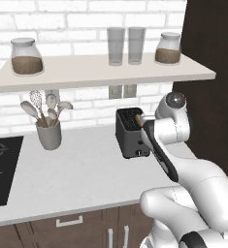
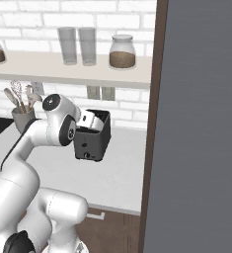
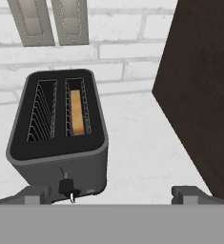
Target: Start the toaster. Once the lever pops up, take the bread to the plate on the dining counter.
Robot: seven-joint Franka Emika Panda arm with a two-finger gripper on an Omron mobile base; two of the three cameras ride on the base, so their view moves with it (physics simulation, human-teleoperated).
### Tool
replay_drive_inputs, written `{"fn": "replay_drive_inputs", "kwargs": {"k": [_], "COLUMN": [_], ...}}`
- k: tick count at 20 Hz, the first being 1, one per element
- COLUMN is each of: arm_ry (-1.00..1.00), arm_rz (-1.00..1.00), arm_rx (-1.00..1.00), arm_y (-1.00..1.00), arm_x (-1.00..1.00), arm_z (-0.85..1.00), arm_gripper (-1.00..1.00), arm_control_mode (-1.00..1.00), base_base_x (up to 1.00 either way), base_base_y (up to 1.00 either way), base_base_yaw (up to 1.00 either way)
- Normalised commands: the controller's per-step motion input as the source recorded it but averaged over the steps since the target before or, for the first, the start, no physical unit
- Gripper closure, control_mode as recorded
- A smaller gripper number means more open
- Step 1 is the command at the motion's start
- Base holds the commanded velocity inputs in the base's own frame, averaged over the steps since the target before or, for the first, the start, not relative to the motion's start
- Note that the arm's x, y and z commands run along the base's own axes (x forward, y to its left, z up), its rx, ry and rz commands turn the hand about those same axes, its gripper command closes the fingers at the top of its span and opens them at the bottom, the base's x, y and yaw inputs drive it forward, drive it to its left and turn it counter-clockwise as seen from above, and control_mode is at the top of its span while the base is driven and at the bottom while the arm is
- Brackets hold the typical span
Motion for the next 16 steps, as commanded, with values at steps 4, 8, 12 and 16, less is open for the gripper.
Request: {"fn": "replay_drive_inputs", "kwargs": {"k": [4,8,12,16], "arm_ry": [0.00,0.00,0.00,0.00], "arm_rz": [0.00,0.00,0.00,0.05], "arm_rx": [0.00,0.00,0.00,0.01], "arm_y": [0.00,0.00,0.01,0.15], "arm_x": [0.00,-0.11,-0.28,-0.20], "arm_z": [0.00,0.00,0.00,0.00], "arm_gripper": [-1.00,-1.00,-1.00,-1.00], "arm_control_mode": [-1.00,-1.00,-1.00,-1.00], "base_base_x": [0.00,0.00,0.00,0.00], "base_base_y": [0.00,0.00,0.00,0.00], "base_base_yaw": [0.00,0.00,0.00,0.00]}}
